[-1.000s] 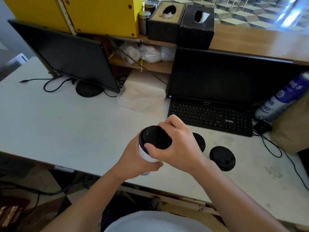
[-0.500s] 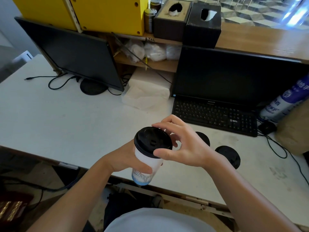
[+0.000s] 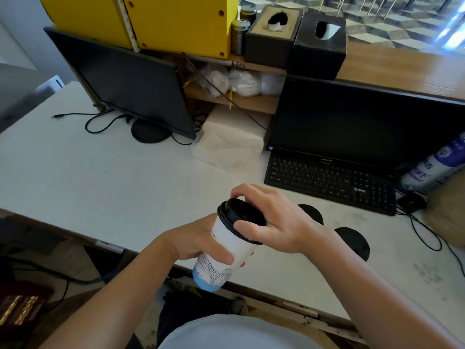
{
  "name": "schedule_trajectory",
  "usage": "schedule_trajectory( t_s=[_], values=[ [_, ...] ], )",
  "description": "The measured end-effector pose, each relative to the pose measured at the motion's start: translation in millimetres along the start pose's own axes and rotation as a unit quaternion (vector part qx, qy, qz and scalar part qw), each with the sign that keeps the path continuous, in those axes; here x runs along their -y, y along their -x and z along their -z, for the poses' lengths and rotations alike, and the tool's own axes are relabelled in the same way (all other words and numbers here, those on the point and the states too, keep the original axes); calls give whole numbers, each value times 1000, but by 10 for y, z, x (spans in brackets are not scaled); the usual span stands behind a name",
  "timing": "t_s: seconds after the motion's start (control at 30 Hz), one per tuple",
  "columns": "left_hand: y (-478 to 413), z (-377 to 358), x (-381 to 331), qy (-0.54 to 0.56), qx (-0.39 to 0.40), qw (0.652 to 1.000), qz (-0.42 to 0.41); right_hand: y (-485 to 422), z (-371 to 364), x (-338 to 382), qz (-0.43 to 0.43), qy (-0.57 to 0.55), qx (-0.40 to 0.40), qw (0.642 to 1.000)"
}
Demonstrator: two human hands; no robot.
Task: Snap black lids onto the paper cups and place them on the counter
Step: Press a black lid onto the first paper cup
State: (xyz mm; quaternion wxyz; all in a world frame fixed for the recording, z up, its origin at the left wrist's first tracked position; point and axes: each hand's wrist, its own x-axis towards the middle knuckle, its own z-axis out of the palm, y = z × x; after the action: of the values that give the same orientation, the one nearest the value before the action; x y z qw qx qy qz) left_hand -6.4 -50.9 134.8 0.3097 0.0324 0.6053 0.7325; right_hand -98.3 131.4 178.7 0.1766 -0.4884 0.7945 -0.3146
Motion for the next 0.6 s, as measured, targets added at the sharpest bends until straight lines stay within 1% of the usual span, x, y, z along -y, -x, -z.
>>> schedule_trajectory(
  t_s=[0.1,0.2,0.27,0.37,0.4,0.43,0.47,0.57,0.6],
  values=[
    [20,-25,-12,-52,-73,996,5,8,-30,0,-22,13,-24,999],
    [4,-91,-85,-146,-163,976,-1,9,-73,-24,-60,52,-54,995],
    [-26,-177,-116,-229,-240,943,-7,7,-102,-49,-90,69,-75,991],
    [-72,-349,-129,-315,-365,876,-12,17,-123,-67,-123,62,-106,985],
    [-91,-398,-118,-332,-386,860,-23,20,-117,-69,-128,56,-113,984],
    [-103,-432,-112,-339,-394,854,-30,23,-106,-71,-132,49,-117,983],
    [-108,-446,-124,-335,-390,857,-28,29,-91,-76,-136,39,-120,983],
    [-67,-335,-167,-281,-316,906,-4,54,-47,-108,-151,-4,-131,980],
    [-33,-273,-174,-274,-290,917,5,64,-45,-115,-154,-19,-135,979]
  ],
)
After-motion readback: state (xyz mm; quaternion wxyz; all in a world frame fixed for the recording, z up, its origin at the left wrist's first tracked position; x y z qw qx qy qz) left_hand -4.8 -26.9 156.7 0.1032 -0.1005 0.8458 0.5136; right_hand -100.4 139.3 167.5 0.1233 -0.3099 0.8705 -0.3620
